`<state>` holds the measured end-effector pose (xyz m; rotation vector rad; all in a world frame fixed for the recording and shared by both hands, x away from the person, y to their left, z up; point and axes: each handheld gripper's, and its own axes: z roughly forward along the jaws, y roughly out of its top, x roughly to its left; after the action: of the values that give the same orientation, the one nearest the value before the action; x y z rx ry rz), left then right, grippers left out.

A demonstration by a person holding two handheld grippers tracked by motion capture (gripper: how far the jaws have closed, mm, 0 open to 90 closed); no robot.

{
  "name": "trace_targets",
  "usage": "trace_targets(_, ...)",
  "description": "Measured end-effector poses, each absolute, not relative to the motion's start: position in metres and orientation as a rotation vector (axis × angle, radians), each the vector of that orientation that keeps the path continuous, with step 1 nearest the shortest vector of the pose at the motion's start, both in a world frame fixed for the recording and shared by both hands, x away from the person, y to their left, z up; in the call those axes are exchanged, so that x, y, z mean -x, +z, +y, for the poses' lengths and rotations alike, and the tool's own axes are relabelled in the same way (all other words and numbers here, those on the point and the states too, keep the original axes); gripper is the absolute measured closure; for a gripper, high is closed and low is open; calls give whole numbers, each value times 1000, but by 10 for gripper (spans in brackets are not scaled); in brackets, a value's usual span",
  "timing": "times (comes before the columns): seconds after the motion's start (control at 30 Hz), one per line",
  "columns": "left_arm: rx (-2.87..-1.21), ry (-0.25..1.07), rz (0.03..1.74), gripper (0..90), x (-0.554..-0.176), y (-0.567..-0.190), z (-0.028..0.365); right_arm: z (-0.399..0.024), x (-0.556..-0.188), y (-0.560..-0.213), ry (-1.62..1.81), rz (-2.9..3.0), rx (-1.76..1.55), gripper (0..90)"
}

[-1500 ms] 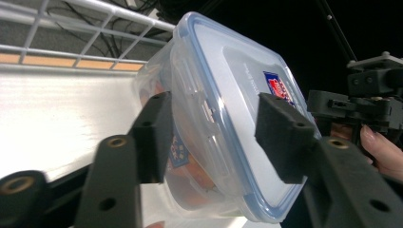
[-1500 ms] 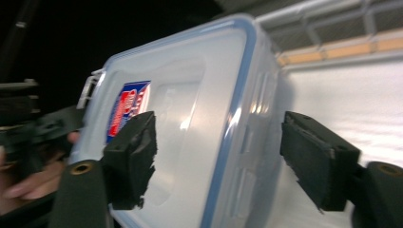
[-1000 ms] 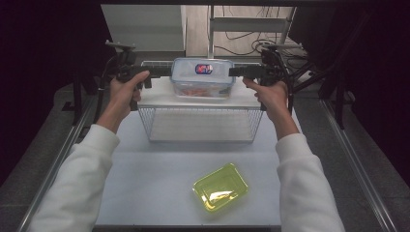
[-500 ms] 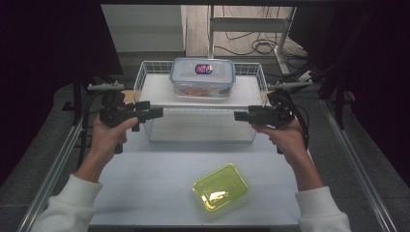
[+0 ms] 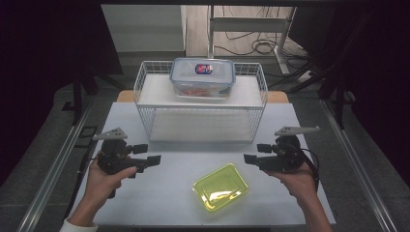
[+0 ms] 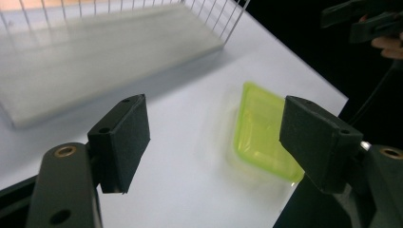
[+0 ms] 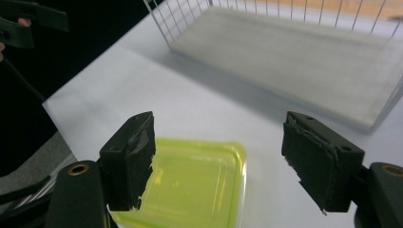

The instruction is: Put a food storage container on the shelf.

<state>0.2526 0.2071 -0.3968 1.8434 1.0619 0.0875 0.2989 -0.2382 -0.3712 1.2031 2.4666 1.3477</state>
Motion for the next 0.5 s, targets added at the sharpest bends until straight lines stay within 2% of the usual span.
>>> trace_targets(0.5,-1873,95,1108,271,-251,-423,216,-235,-299,-405,1198,2545,-1240,276)
